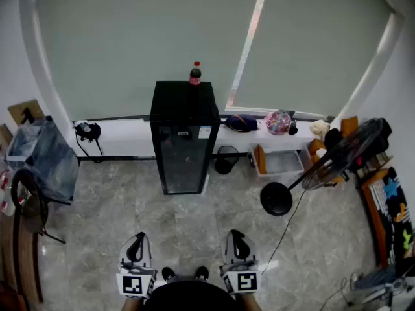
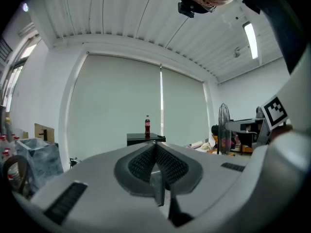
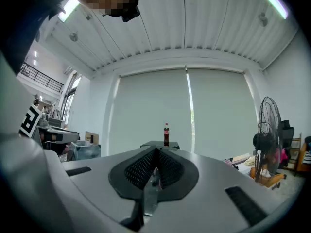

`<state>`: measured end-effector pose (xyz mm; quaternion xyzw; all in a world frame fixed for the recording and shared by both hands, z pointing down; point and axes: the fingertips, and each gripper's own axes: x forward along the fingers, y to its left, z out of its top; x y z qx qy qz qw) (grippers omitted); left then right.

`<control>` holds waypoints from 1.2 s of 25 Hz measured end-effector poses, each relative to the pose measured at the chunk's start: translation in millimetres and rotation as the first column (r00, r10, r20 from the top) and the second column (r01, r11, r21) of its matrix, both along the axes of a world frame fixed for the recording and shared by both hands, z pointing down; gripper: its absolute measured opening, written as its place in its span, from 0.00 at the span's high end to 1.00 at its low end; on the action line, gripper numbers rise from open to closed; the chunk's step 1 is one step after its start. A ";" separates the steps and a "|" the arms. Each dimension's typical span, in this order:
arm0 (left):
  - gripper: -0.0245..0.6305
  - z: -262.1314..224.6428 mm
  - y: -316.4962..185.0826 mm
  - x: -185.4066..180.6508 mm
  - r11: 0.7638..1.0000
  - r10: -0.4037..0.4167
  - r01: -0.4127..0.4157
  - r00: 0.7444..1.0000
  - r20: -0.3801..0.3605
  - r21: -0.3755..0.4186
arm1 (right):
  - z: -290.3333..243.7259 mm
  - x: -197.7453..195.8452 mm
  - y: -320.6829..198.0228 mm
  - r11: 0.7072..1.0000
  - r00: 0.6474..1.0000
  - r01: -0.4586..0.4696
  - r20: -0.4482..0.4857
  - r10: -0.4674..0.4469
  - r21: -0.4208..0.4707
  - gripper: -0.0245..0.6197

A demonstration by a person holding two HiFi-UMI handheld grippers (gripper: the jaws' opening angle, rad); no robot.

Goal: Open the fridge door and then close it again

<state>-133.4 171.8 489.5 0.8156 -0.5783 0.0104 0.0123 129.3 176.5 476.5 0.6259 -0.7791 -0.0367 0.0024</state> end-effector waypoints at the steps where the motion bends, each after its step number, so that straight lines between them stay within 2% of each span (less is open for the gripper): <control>1: 0.95 2.3 0.8 0.2 1.000 0.006 -0.006 1.000 0.002 -0.004 | 0.1 0.6 0.3 1.000 1.000 -0.001 0.005 0.001 -0.002 0.96; 7: 0.95 3.6 1.7 2.8 1.000 0.002 -0.002 1.000 -0.003 -0.021 | -0.7 6.1 2.7 1.000 1.000 -0.009 0.005 0.009 -0.003 0.96; 21: 0.95 -0.2 0.6 4.4 1.000 -0.006 0.006 0.999 0.049 0.006 | 0.0 5.3 4.3 1.000 1.000 0.011 0.006 -0.011 -0.006 0.96; 25: 0.95 1.0 1.8 0.1 1.000 -0.019 0.020 1.000 0.020 -0.016 | -0.8 3.0 4.1 1.000 1.000 0.021 0.001 -0.021 -0.006 0.96; 30: 0.95 -2.9 0.2 -4.2 0.999 -0.034 0.034 0.999 0.038 0.004 | -0.9 -0.8 2.3 1.000 1.000 0.029 0.008 -0.028 -0.012 0.96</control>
